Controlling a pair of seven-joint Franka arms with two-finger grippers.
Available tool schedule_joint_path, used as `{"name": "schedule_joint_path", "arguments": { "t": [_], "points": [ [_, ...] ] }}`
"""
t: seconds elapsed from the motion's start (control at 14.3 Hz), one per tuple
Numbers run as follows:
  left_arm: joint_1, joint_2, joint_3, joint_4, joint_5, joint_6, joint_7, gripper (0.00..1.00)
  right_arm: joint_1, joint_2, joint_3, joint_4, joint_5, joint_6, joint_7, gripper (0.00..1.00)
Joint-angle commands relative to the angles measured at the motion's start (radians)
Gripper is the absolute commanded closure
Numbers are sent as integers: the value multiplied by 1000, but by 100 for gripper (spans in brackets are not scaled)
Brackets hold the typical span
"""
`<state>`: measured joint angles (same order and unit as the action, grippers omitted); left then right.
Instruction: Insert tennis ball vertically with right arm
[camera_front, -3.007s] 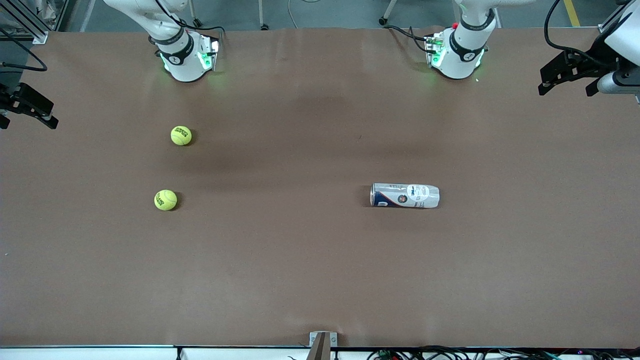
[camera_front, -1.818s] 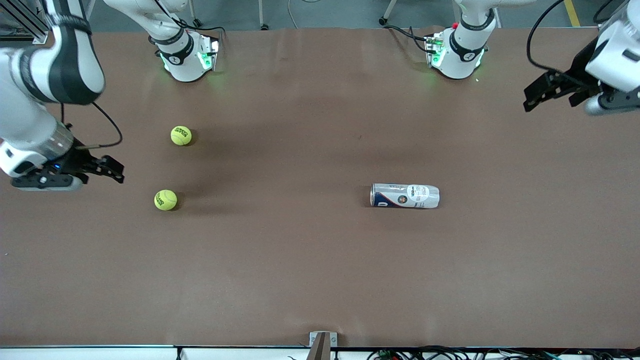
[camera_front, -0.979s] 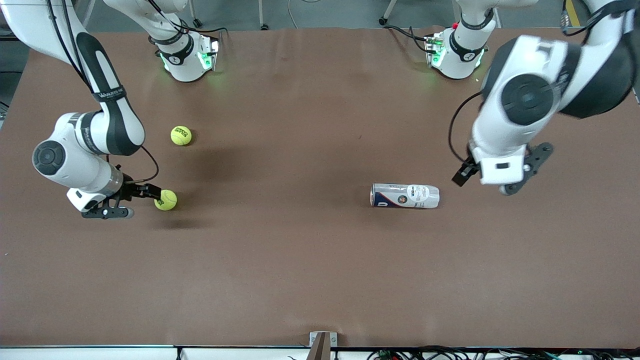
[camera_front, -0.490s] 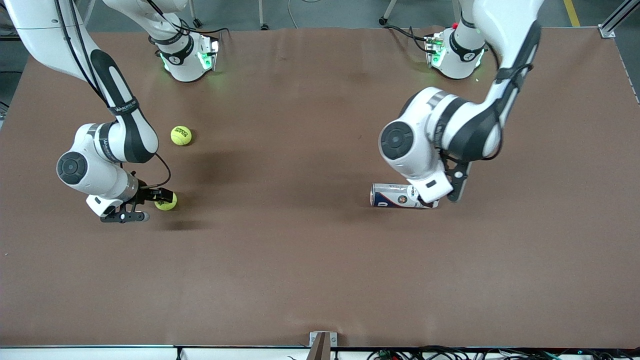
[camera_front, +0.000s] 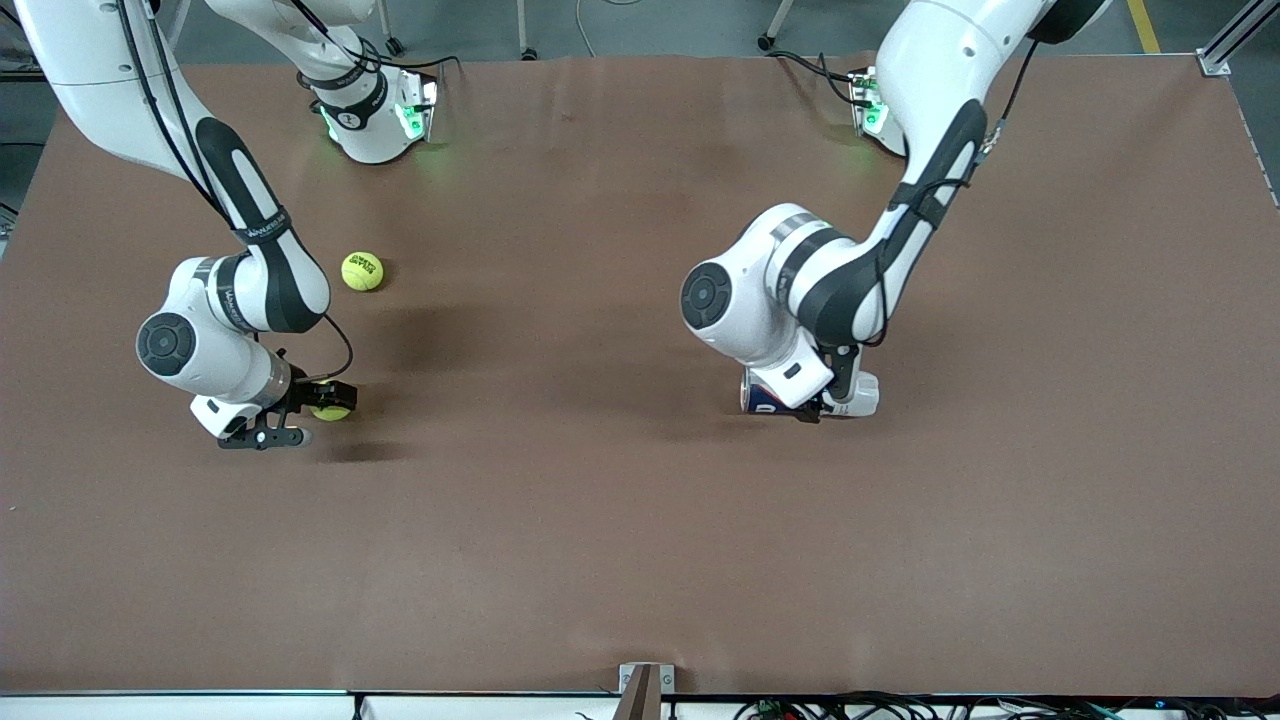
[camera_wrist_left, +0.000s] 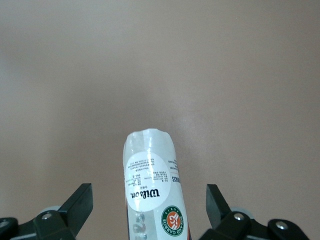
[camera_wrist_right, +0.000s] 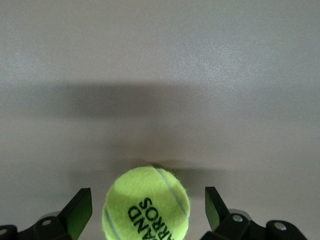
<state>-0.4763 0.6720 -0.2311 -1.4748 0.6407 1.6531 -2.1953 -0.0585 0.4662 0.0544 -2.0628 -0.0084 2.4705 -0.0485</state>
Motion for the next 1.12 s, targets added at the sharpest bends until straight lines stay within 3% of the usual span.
{"name": "schedule_joint_path", "arguments": {
  "t": [0.0,0.14,0.28,0.7,1.05],
  "points": [
    [-96,58,97,51,11,-27,-20,0,0,5,-2,-5,15,24,6,0],
    [-137,108,142,89,-3,-53,-24,0,2,11,-2,-5,15,28,4,7],
    [-139,167,142,151,-4,-99,-44,0,0,29,-1,-5,15,50,4,12],
    [-146,204,144,171,-6,-99,-145,0,3,40,-2,-16,13,76,-5,44],
    [-148,228,144,197,-7,-87,-207,0,8,40,-2,-13,13,71,-5,60]
  ]
}}
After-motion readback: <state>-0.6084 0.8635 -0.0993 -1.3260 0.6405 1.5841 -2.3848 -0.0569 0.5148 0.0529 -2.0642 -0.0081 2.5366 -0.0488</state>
